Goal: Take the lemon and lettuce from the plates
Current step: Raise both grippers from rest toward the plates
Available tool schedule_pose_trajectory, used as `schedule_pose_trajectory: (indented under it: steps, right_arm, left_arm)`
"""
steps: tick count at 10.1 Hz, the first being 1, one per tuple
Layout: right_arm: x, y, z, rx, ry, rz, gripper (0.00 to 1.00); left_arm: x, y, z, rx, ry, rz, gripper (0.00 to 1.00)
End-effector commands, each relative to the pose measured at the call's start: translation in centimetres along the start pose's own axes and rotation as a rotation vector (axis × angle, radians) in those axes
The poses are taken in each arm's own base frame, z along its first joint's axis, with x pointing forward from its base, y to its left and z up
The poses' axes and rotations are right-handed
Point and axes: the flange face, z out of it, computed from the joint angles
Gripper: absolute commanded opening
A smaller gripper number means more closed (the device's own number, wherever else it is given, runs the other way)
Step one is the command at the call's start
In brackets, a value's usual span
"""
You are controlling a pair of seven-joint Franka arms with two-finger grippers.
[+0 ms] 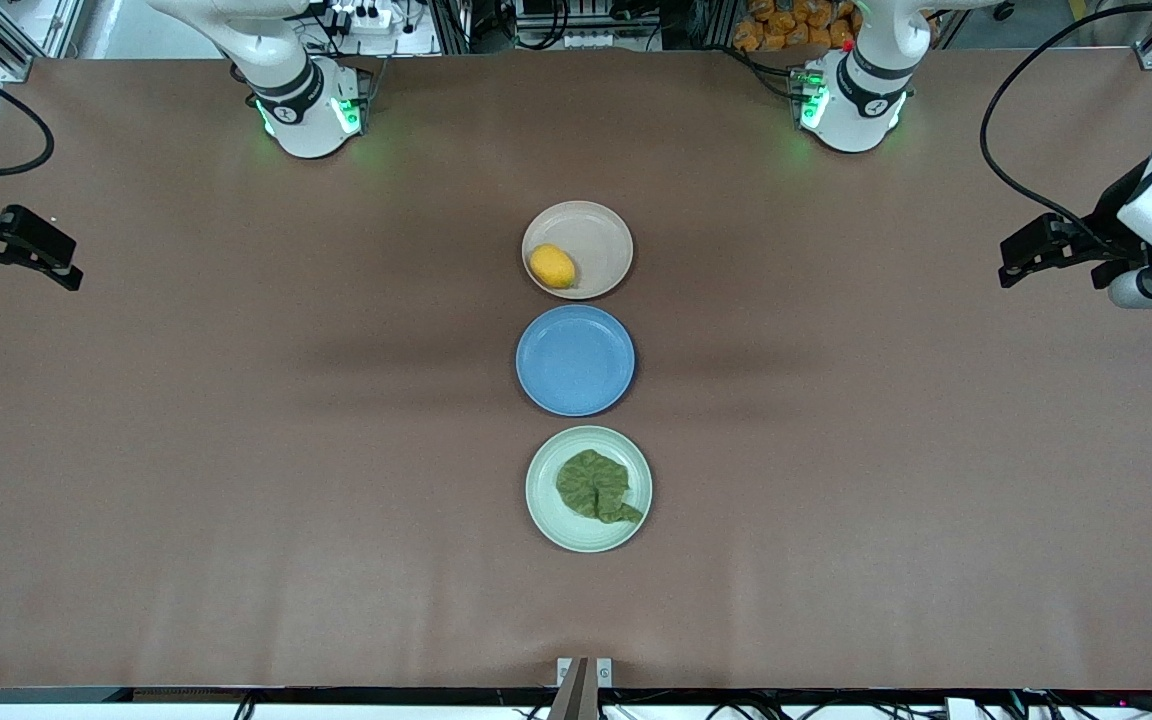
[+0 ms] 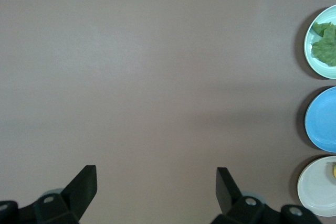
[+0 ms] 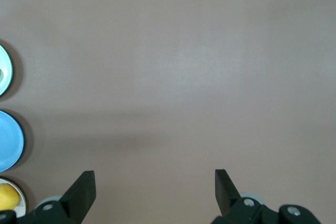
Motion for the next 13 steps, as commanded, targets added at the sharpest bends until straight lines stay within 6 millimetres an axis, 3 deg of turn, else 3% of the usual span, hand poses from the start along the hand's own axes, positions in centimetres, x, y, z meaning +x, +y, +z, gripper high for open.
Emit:
schedule_pose_trajectory:
  steps: [1, 3, 5, 8, 9, 11, 13]
  right_arm:
    - [-0.6, 0.1, -0.1, 0.016, -0.002, -0.01, 1.0]
    - [-0.6, 0.0, -0.1, 0.016, -0.001, -0.012, 1.0]
    - [-0.3, -1.1, 0.6, 0.018, -0.009, -0.03, 1.0]
    - [-0.3, -7.4, 3.3, 0.109, -0.067, -0.107, 1.0]
    - [-0.3, -8.5, 4.7, 0.142, -0.092, -0.118, 1.0]
    - [-1.3, -14.8, 6.4, 0.143, -0.135, -0.222, 1.0]
    - [-3.1, -21.3, 10.2, 0.192, -0.214, -0.232, 1.0]
  left_arm:
    - [-0.1, -0.3, -0.2, 0.025, 0.006, 0.016, 1.0]
    - [-0.1, -0.2, -0.2, 0.026, 0.006, 0.015, 1.0]
    - [1.0, 0.0, 1.7, 0.022, -0.022, 0.023, 1.0]
    - [4.6, 3.9, 4.7, 0.005, 0.039, 0.083, 1.0]
    - [5.7, 5.1, 6.1, -0.001, 0.063, 0.101, 1.0]
    - [7.5, 7.9, 8.6, -0.018, 0.116, 0.135, 1.0]
    - [9.1, 10.1, 11.3, -0.04, 0.158, 0.155, 1.0]
